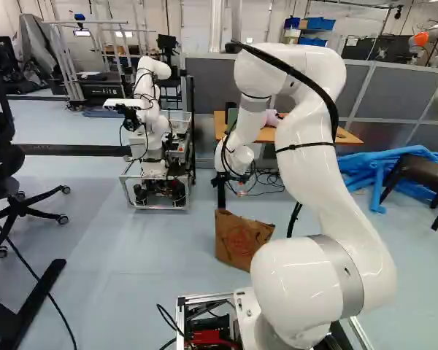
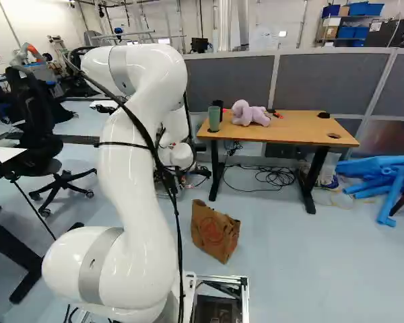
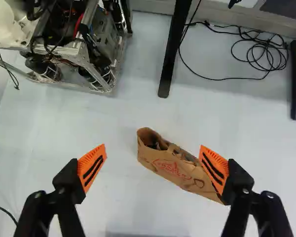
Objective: Pick up the bag on the ground and place it on the table
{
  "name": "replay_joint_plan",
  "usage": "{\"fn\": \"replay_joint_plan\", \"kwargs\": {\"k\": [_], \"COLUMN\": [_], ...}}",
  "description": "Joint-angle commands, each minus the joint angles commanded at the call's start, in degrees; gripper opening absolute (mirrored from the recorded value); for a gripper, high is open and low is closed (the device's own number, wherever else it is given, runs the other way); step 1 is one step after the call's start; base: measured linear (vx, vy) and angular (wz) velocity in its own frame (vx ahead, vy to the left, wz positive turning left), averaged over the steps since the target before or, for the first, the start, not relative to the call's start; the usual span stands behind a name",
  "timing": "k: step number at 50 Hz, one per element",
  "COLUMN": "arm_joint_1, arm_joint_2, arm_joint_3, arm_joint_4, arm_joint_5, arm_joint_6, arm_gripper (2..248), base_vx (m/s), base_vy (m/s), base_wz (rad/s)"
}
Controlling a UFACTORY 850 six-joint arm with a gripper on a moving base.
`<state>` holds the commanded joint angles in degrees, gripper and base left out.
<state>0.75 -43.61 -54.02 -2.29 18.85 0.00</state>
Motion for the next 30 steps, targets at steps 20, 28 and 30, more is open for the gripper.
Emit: {"fn": "replay_joint_plan", "kwargs": {"k": [20,28,30], "arm_joint_1": [-0.1,-0.6,-0.8], "arm_joint_2": [-4.1,-5.5,-5.8], "arm_joint_3": [-2.3,-2.9,-3.0], "arm_joint_4": [0.0,0.0,0.0], "arm_joint_5": [0.0,0.0,0.0], "arm_joint_6": [0.0,0.0,0.0], "arm_gripper": [247,247,247], "base_vx": [0.0,0.0,0.0], "base_vy": [0.0,0.0,0.0], "base_wz": [0.0,0.0,0.0]}}
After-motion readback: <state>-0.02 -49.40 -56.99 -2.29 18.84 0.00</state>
